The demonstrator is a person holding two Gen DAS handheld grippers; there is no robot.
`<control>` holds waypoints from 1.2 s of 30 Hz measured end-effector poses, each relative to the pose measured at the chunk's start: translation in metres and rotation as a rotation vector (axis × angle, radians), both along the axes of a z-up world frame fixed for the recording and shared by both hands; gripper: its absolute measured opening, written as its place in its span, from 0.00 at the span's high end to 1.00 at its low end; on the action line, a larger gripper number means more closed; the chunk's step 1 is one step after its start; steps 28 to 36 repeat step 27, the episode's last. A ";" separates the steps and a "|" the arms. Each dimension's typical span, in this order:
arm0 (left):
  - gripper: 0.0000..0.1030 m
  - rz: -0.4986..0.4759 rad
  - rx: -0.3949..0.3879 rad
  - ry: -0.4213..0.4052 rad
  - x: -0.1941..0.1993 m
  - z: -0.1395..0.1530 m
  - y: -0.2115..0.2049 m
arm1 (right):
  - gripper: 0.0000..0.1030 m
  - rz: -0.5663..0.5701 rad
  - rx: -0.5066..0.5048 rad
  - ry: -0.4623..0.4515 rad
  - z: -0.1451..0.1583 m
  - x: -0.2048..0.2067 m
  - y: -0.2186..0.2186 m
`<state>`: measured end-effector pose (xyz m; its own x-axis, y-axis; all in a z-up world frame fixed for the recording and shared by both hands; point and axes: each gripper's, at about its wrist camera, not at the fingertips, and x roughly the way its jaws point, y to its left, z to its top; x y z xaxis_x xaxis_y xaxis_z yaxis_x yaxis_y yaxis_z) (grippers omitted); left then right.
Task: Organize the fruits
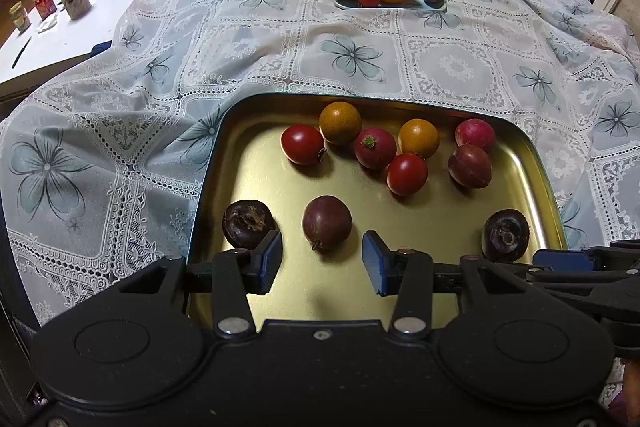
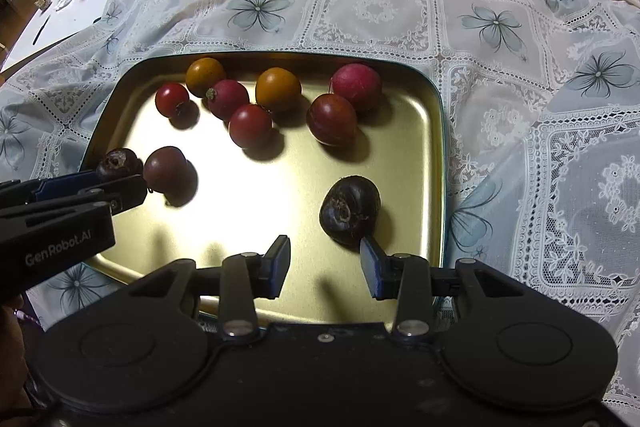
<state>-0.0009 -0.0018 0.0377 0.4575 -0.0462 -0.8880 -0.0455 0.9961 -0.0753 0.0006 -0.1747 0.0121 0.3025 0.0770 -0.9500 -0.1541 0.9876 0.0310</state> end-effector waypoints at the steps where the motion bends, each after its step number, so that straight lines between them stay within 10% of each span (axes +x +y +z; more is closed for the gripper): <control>1: 0.49 0.001 0.001 0.001 0.000 0.000 0.000 | 0.61 0.000 0.000 0.001 0.000 0.000 0.000; 36: 0.49 -0.015 -0.009 0.029 0.002 -0.006 -0.002 | 0.61 0.003 -0.007 0.028 -0.007 0.002 0.001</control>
